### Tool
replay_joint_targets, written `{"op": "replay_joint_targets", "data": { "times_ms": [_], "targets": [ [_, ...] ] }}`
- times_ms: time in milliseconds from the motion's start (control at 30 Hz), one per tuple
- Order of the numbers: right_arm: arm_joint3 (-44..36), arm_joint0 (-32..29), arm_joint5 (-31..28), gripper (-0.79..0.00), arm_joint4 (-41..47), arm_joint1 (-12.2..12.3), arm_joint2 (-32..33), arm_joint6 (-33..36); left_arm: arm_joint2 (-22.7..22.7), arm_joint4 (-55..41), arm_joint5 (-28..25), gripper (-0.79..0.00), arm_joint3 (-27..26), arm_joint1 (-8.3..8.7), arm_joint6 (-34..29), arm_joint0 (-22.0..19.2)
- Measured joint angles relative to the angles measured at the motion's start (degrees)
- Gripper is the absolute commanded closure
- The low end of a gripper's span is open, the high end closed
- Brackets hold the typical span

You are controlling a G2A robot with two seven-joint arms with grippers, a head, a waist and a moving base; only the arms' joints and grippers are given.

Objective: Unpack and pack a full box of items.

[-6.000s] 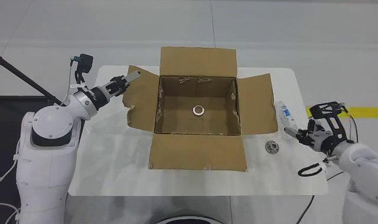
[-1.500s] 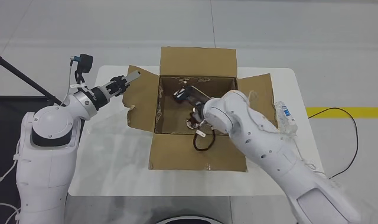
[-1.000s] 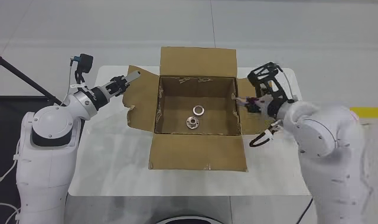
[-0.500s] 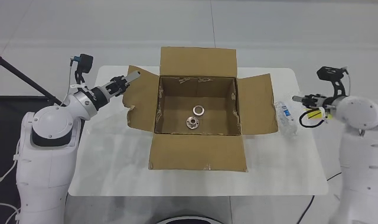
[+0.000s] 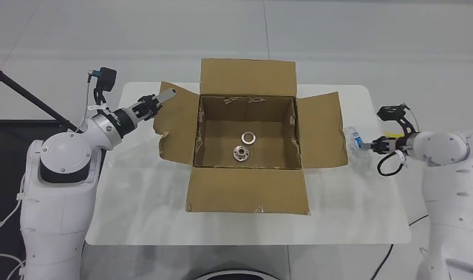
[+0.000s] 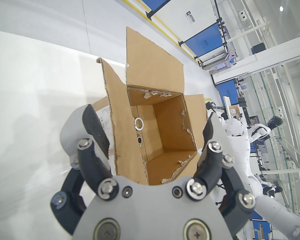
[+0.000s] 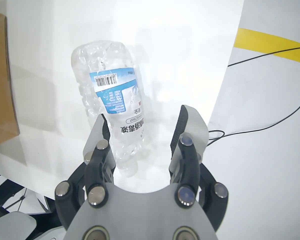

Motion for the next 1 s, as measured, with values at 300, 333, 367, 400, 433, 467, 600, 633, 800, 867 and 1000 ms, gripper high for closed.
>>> {"op": "replay_joint_targets", "data": {
  "times_ms": [300,333,367,400,433,467,600,633,800,867,1000],
  "targets": [
    [-0.3,-1.6,-0.1,-0.256,0.3,0.2,-4.4,-0.8,0.0,0.0,0.0,-0.785,0.0,0.00,0.0,0.0],
    [-0.1,-1.5,-0.2,-0.175,0.4,0.2,-4.8,-0.9,0.0,0.0,0.0,-0.785,0.0,0.00,0.0,0.0],
    [0.0,-1.4,-0.2,-0.120,0.5,0.3,-5.3,-1.0,0.0,0.0,0.0,-0.785,0.0,0.00,0.0,0.0],
    [0.1,-1.4,-0.3,-0.071,0.6,0.3,-5.5,-1.1,0.0,0.0,0.0,-0.785,0.0,0.00,0.0,0.0],
    [0.2,-1.3,-0.3,-0.025,0.7,0.4,-5.7,-1.2,0.0,0.0,0.0,-0.785,0.0,0.00,0.0,0.0],
    [0.3,-1.3,-0.3,0.000,0.9,0.5,-6.0,-1.3,0.0,0.0,0.0,-0.785,0.0,0.00,0.0,0.0],
    [0.0,-1.2,-0.4,0.000,1.4,0.8,-6.4,-1.4,0.0,0.0,0.0,-0.785,0.0,0.00,0.0,0.0],
    [-0.2,-1.3,-0.4,0.000,1.7,0.9,-6.3,-1.5,0.0,0.0,0.0,-0.785,0.0,0.00,0.0,0.0],
    [-2.8,-2.4,0.4,0.000,4.2,1.8,-4.1,-2.3,0.0,0.0,0.0,-0.785,0.0,0.00,0.0,0.0],
    [-4.8,-3.1,1.5,0.000,5.8,2.3,-2.3,-2.8,0.0,0.0,0.0,-0.785,0.0,0.00,0.0,0.0],
    [-10.9,-4.5,3.8,0.000,9.7,3.1,1.8,-3.6,0.0,0.0,0.0,-0.785,0.0,0.00,0.0,0.0]
  ]
}}
